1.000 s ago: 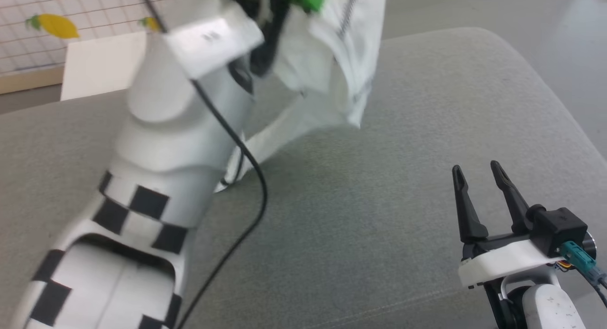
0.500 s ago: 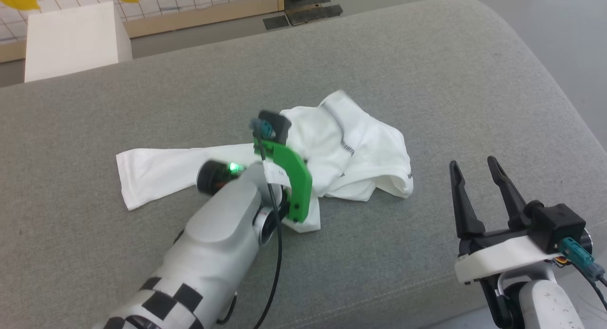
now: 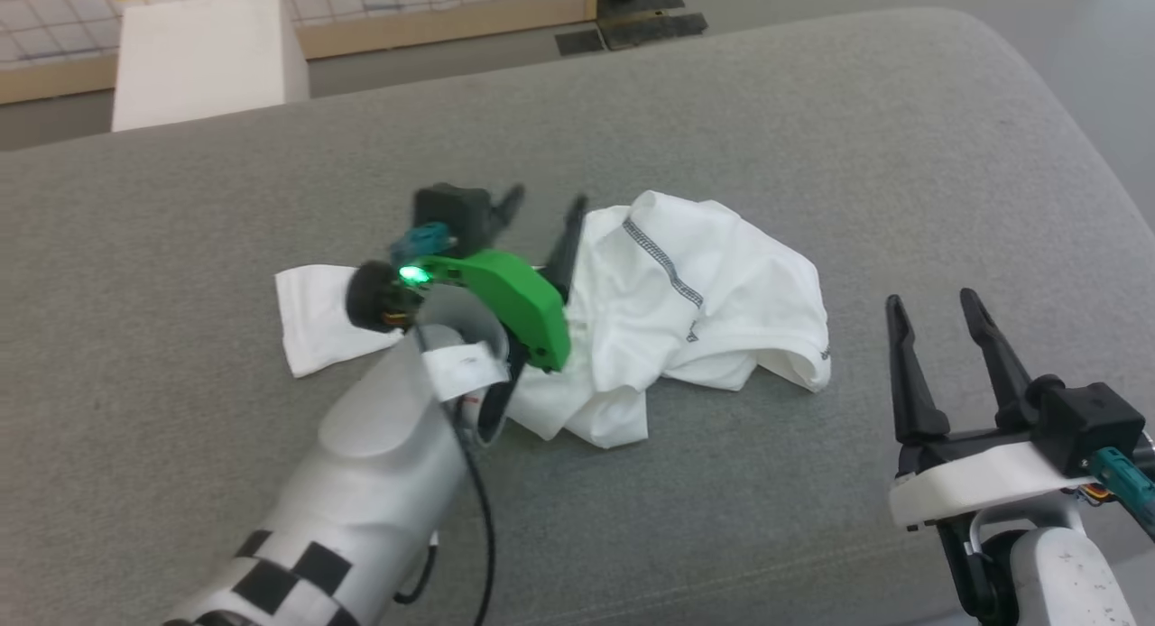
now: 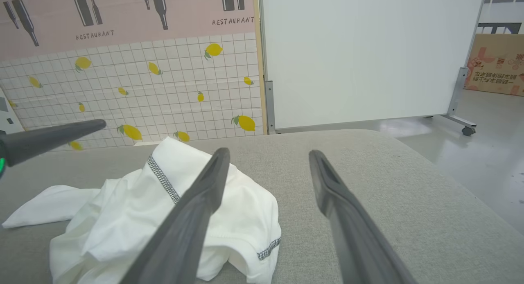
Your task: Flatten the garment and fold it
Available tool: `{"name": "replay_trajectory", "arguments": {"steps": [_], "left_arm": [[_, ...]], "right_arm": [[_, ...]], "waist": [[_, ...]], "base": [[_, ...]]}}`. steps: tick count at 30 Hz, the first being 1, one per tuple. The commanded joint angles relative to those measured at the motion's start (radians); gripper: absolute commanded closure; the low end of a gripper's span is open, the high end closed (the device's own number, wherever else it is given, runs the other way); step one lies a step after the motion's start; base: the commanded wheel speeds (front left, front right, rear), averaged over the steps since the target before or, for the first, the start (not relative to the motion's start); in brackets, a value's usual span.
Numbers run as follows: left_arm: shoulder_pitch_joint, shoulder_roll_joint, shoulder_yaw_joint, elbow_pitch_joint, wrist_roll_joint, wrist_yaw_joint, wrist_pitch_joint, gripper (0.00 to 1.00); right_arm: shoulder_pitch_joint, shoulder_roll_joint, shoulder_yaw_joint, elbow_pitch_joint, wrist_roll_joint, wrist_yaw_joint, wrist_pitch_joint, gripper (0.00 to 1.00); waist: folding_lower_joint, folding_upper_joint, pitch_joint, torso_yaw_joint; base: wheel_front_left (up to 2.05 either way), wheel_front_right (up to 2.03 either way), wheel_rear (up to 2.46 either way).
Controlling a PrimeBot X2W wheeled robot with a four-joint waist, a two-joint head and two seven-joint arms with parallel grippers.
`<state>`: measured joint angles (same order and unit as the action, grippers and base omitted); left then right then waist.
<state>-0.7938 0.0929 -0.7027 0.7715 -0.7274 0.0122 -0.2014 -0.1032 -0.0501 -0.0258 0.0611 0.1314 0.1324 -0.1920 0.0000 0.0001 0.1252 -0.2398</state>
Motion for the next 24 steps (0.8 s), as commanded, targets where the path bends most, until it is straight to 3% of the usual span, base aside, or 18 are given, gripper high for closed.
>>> {"name": "replay_trajectory", "arguments": {"steps": [1,10,16,24], "left_arm": [[0.038,0.031,0.021,-0.028,0.011,0.017,-0.035,0.00],[0.295,0.136,0.275,-0.424,0.171,0.091,-0.060,0.00],[0.496,0.142,0.410,-0.570,0.264,0.075,-0.060,0.00],[0.662,0.096,0.539,-0.646,0.334,0.037,-0.060,0.00]], "right_arm": [[-0.002,0.000,-0.007,-0.010,-0.011,-0.002,0.007,0.00],[0.023,0.000,-0.041,-0.064,-0.048,-0.002,0.046,0.00],[0.042,0.000,-0.042,-0.076,-0.056,-0.002,0.065,0.00],[0.065,0.000,-0.037,-0.076,-0.057,-0.002,0.088,0.00]], "waist": [[0.0000,-0.0001,-0.030,0.032],[0.0000,-0.0001,-0.067,0.097],[0.0000,-0.0001,-0.075,0.129],[0.0000,-0.0001,-0.081,0.159]], "base": [[0.00,0.00,0.00],[0.00,0.00,0.00],[0.00,0.00,0.00],[0.00,0.00,0.00]]}}
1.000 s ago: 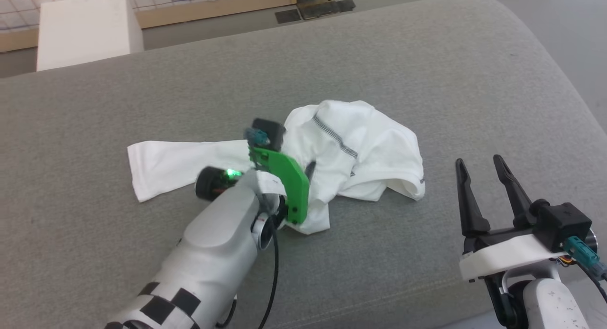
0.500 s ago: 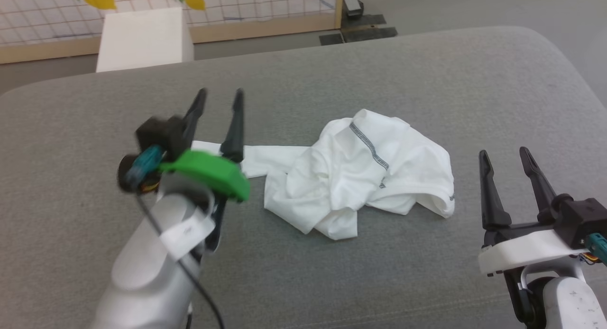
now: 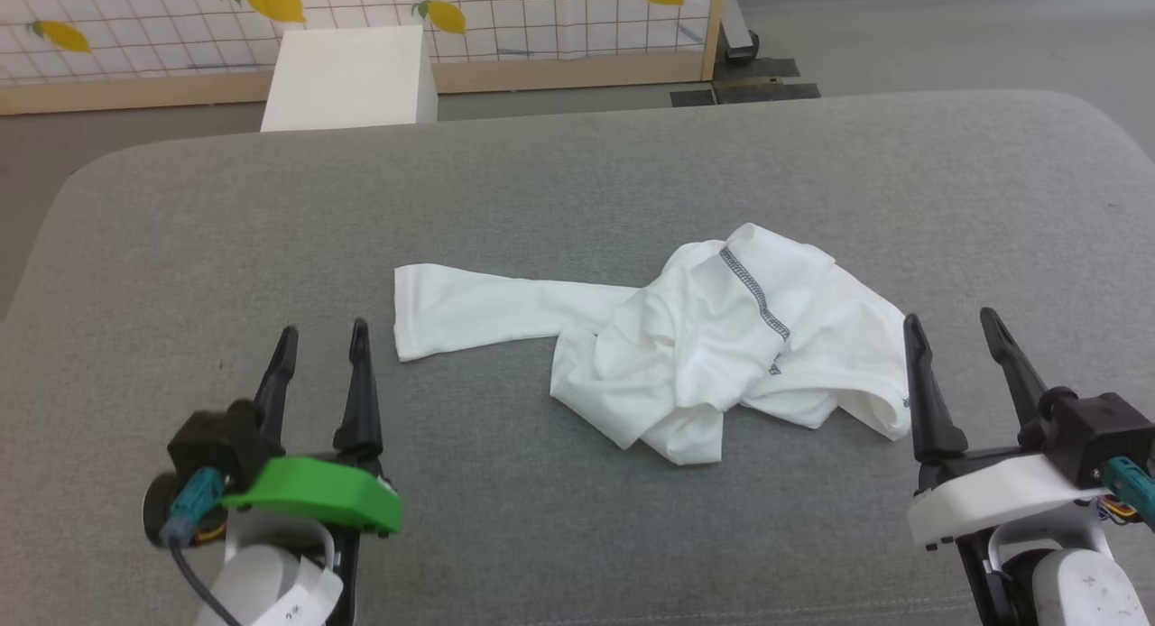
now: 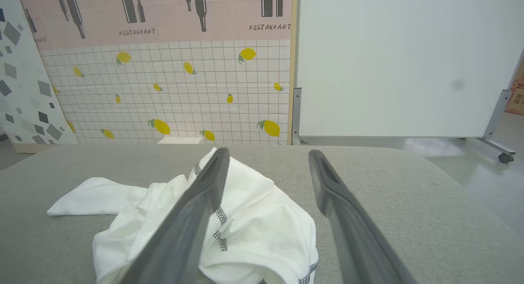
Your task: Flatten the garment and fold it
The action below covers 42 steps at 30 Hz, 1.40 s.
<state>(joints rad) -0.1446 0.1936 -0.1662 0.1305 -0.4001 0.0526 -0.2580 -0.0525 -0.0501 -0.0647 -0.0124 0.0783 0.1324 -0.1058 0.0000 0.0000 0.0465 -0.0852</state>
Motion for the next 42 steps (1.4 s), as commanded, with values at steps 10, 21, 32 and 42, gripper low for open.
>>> {"name": "replay_trajectory", "arguments": {"steps": [10,21,32,42], "left_arm": [[0.078,-0.074,0.078,-0.020,0.070,-0.056,-0.004,0.00],[-0.104,-0.135,-0.106,0.170,0.054,-0.117,0.068,0.00],[-0.331,-0.143,-0.335,0.430,-0.175,-0.039,0.310,0.00],[-0.439,-0.143,-0.436,0.609,-0.290,0.066,0.518,0.00]], "right_arm": [[0.026,0.000,0.006,-0.004,-0.005,-0.002,0.014,0.00],[0.013,0.000,0.022,0.000,0.005,-0.002,0.011,0.00],[-0.007,0.000,0.054,0.015,0.021,-0.002,0.001,0.00],[-0.022,0.000,0.073,0.036,0.036,-0.002,-0.018,0.00]], "waist": [[0.0000,0.0000,0.005,0.028],[0.0000,0.0000,0.020,0.004],[0.0000,0.0000,0.061,-0.064],[0.0000,0.0000,0.090,-0.103]], "base": [[0.00,0.00,0.00],[0.00,0.00,0.00],[0.00,0.00,0.00],[0.00,0.00,0.00]]}}
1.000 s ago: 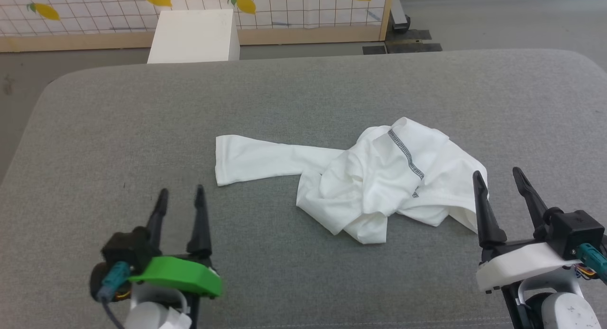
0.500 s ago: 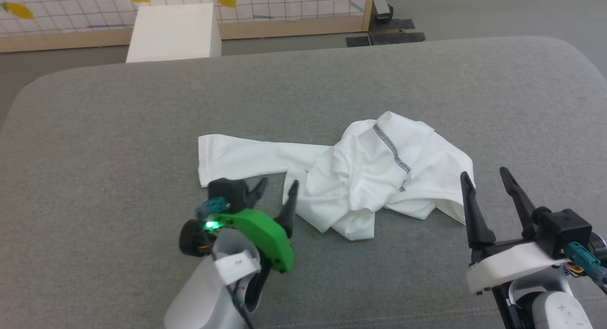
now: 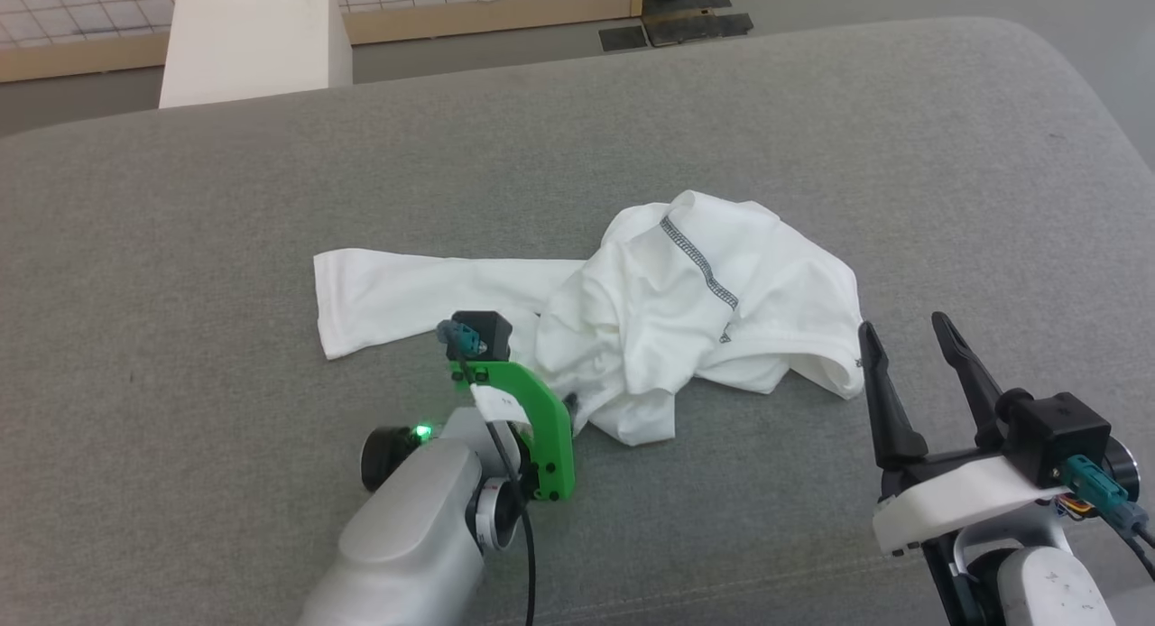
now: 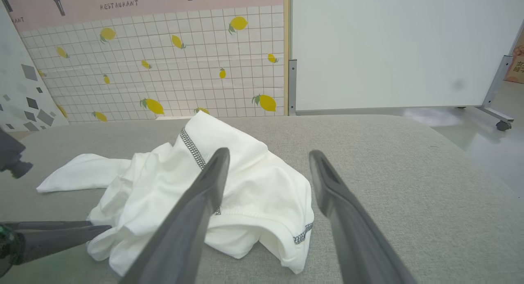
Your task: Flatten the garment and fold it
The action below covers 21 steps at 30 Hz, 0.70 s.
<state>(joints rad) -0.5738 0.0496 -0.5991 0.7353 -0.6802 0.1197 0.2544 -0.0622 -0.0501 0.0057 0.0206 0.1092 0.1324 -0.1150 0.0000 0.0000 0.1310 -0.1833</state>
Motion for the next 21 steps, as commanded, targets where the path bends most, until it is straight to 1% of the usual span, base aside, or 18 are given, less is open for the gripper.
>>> {"name": "replay_trajectory", "arguments": {"steps": [1,2,3,4,7,9,12,13,16,19,21], "left_arm": [[-0.011,0.001,-0.010,0.012,-0.024,-0.005,0.029,0.00],[-0.012,0.001,-0.021,0.021,-0.036,-0.011,0.055,0.00],[-0.014,0.001,-0.029,0.028,-0.040,-0.014,0.070,0.60],[-0.017,0.001,-0.037,0.032,-0.039,-0.017,0.075,1.00],[-0.018,0.001,-0.032,0.035,-0.043,-0.030,0.043,1.00],[-0.012,0.003,-0.006,0.024,-0.055,-0.036,-0.021,1.00],[0.001,0.025,0.038,0.005,-0.061,-0.034,-0.140,1.00],[0.007,0.035,0.058,-0.006,-0.065,-0.029,-0.185,1.00],[0.030,0.072,0.105,-0.036,-0.075,-0.017,-0.268,1.00],[0.062,0.112,0.128,-0.073,-0.077,-0.003,-0.296,1.00],[0.080,0.122,0.136,-0.100,-0.085,0.005,-0.294,1.00]], "right_arm": [[-0.013,0.000,0.003,0.005,0.006,-0.002,-0.010,0.00],[-0.013,0.000,0.003,0.007,0.007,-0.002,-0.011,0.00],[-0.013,0.000,0.003,0.008,0.007,-0.002,-0.012,0.00],[-0.013,0.000,0.001,0.009,0.007,-0.002,-0.013,0.00],[-0.013,0.000,-0.007,0.010,0.009,-0.002,-0.014,0.00],[-0.015,0.000,-0.012,0.010,0.011,-0.002,-0.015,0.00],[-0.016,0.000,-0.017,0.009,0.014,-0.002,-0.017,0.00],[-0.015,0.000,-0.020,0.009,0.013,-0.002,-0.017,0.00],[-0.010,0.000,-0.029,0.006,0.011,-0.002,-0.015,0.00],[-0.003,0.000,-0.038,0.006,0.007,-0.002,-0.012,0.00],[0.001,0.000,-0.041,0.005,0.007,-0.002,-0.009,0.00]], "waist": [[0.0000,0.0000,0.006,-0.006],[0.0000,0.0000,0.007,-0.006],[0.0000,0.0000,0.007,-0.005],[0.0000,0.0000,0.008,-0.004],[0.0000,0.0000,0.009,0.005],[0.0000,0.0000,0.008,0.015],[0.0000,0.0000,0.002,0.034],[0.0000,0.0000,-0.001,0.042],[0.0000,0.0000,-0.009,0.070],[0.0000,0.0000,-0.017,0.102],[0.0000,0.0000,-0.021,0.119]], "base": [[0.00,0.00,0.00],[0.00,0.00,0.00],[0.00,0.00,0.00],[0.00,0.00,0.00],[0.00,0.00,0.00],[0.00,0.00,0.00],[0.00,0.00,0.00],[0.00,0.00,0.00],[0.00,0.00,0.00],[0.00,0.00,0.00],[0.00,0.00,0.00]]}}
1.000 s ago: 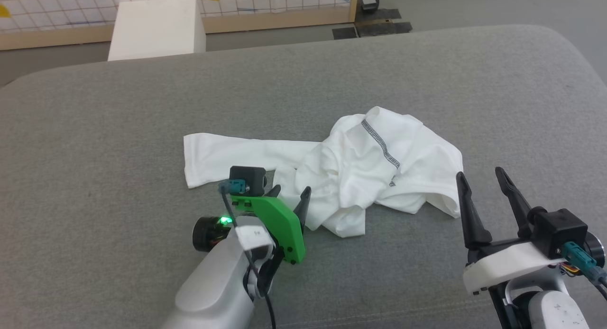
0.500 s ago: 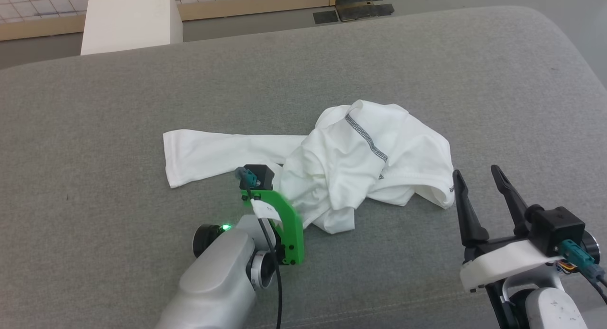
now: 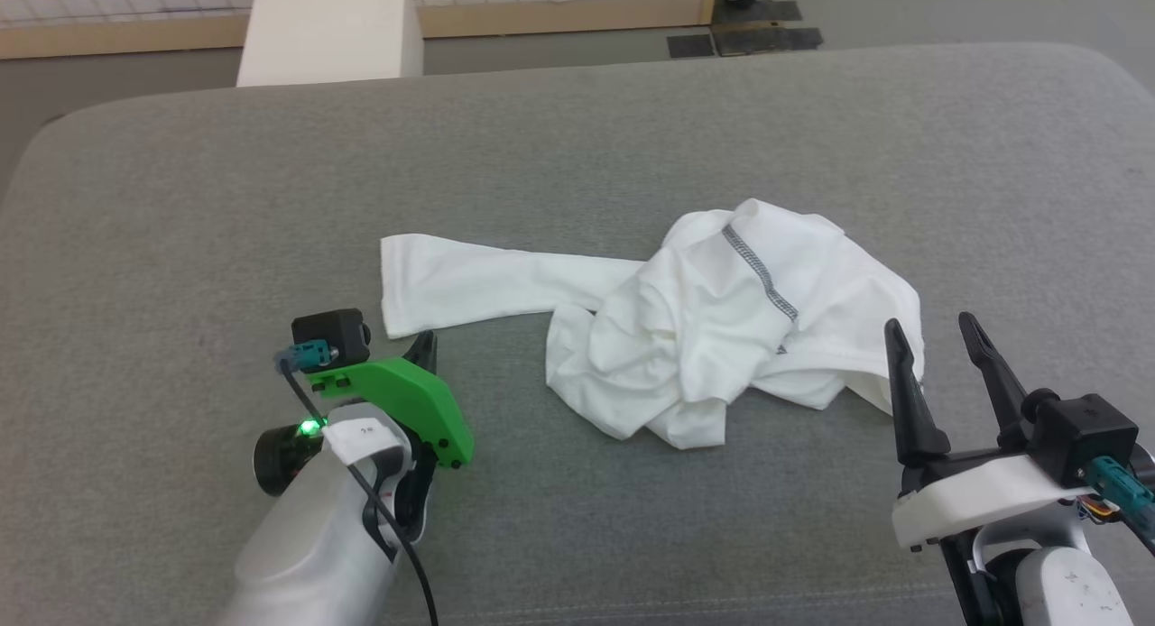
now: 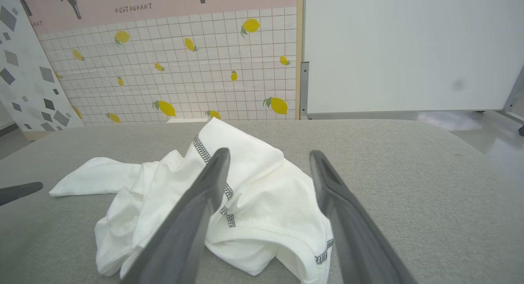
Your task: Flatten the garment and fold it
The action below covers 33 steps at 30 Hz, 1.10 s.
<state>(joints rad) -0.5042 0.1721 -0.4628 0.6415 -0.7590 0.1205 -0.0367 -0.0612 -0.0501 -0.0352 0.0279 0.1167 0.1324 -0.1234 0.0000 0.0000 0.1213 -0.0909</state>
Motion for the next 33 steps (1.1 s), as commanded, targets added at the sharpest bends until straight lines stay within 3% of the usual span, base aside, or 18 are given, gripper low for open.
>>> {"name": "replay_trajectory", "arguments": {"steps": [1,2,3,13,20,26,27,28,29,33], "left_arm": [[0.017,0.002,-0.002,-0.020,-0.007,0.004,-0.001,0.64],[0.024,0.004,-0.004,-0.038,-0.007,0.005,0.002,0.10],[0.028,0.003,-0.009,-0.052,-0.006,0.005,0.006,0.00],[-0.008,-0.035,-0.109,-0.073,0.037,0.002,0.104,0.00],[-0.089,-0.041,-0.157,0.038,0.042,0.014,0.269,0.00],[-0.116,-0.036,-0.195,0.104,0.023,0.011,0.454,0.00],[-0.116,-0.033,-0.200,0.105,0.022,0.008,0.472,0.16],[-0.117,-0.029,-0.202,0.102,0.022,0.005,0.478,0.73],[-0.117,-0.025,-0.202,0.094,0.024,0.003,0.469,1.00],[-0.110,-0.006,-0.153,0.032,0.034,0.018,0.298,1.00]], "right_arm": [[0.000,0.000,0.001,-0.003,0.000,-0.002,0.000,0.00],[-0.001,0.000,0.003,-0.004,0.001,-0.002,0.002,0.00],[-0.003,0.000,0.006,-0.004,0.002,-0.002,0.003,0.00],[-0.021,0.000,0.036,-0.004,0.016,-0.002,-0.001,0.00],[-0.032,0.000,0.046,0.021,0.040,-0.002,-0.026,0.00],[-0.040,0.000,0.052,0.042,0.055,-0.002,-0.048,0.00],[-0.041,0.000,0.051,0.045,0.056,-0.002,-0.051,0.00],[-0.042,0.000,0.050,0.048,0.056,-0.002,-0.053,0.00],[-0.043,0.000,0.046,0.050,0.056,-0.002,-0.056,0.00],[-0.045,0.000,0.035,0.055,0.053,-0.002,-0.060,0.00]], "waist": [[0.0000,0.0000,-0.012,0.032],[0.0000,0.0000,-0.013,0.035],[0.0000,0.0000,-0.013,0.037],[0.0000,0.0000,0.023,-0.037],[0.0000,0.0000,0.072,-0.126],[0.0000,0.0000,0.096,-0.164],[0.0000,0.0000,0.097,-0.165],[0.0000,0.0000,0.099,-0.166],[0.0000,0.0000,0.100,-0.163],[0.0000,0.0000,0.093,-0.135]], "base": [[0.00,0.00,0.00],[0.00,0.00,0.00],[0.00,0.00,0.00],[0.00,0.00,0.00],[0.00,0.00,0.00],[0.00,0.00,0.00],[0.00,0.00,0.00],[0.00,0.00,0.00],[0.00,0.00,0.00],[0.00,0.00,0.00]]}}
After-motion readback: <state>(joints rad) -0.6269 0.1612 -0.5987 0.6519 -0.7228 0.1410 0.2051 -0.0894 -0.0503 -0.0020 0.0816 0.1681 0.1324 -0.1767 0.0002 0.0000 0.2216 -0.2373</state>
